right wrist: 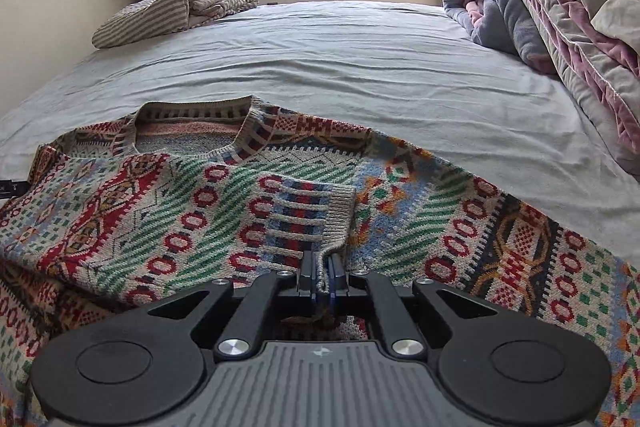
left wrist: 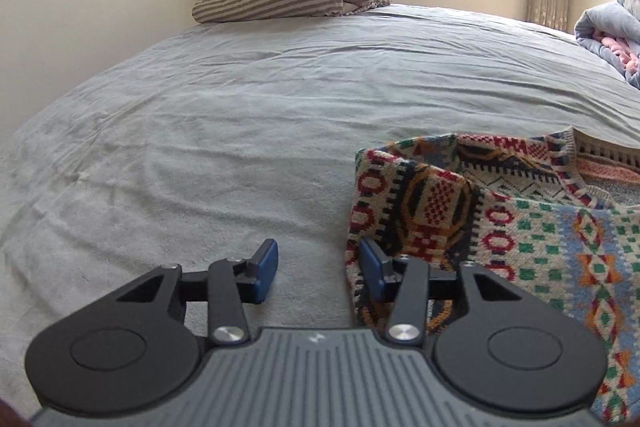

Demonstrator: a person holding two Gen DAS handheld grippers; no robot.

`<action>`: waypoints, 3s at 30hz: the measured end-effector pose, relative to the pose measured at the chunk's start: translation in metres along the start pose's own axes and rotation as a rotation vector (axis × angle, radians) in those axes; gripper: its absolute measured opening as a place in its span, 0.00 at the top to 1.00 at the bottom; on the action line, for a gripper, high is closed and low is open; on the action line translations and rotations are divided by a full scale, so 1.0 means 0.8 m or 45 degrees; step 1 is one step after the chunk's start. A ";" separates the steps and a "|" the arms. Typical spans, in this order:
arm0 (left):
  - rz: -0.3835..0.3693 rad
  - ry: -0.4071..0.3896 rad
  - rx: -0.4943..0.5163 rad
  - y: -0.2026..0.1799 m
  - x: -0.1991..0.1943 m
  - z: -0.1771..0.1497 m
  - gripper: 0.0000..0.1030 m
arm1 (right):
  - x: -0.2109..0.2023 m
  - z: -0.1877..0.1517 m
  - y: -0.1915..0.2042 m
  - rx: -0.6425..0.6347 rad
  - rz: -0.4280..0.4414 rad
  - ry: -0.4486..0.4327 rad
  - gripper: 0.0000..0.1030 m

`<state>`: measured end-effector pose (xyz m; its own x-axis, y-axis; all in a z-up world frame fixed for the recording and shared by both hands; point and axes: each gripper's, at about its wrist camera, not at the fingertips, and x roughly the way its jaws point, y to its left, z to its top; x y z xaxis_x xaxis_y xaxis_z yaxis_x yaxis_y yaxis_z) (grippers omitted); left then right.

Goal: Fold small clothes

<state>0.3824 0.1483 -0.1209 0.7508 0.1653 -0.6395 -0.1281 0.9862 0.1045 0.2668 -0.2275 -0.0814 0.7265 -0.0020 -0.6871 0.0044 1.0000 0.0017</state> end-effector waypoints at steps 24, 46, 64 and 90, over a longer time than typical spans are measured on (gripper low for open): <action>-0.275 0.162 -0.158 0.000 -0.157 -0.031 0.01 | -0.162 -0.103 -0.206 0.625 -0.357 -0.040 0.10; -0.375 0.243 -0.287 0.013 -0.128 -0.053 0.01 | -0.150 -0.117 -0.268 0.966 -0.831 -0.285 0.91; -0.389 0.212 -0.362 0.033 -0.134 -0.044 0.01 | -0.123 0.068 -0.046 0.538 -0.296 -0.427 0.92; -0.397 0.200 -0.435 0.054 -0.133 -0.040 0.01 | 0.021 0.050 0.263 -0.111 0.135 0.073 0.84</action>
<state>0.2764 0.1735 -0.0726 0.6836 -0.1665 -0.7106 -0.1376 0.9268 -0.3495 0.3072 -0.0169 -0.0634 0.6795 0.1012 -0.7266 -0.1314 0.9912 0.0152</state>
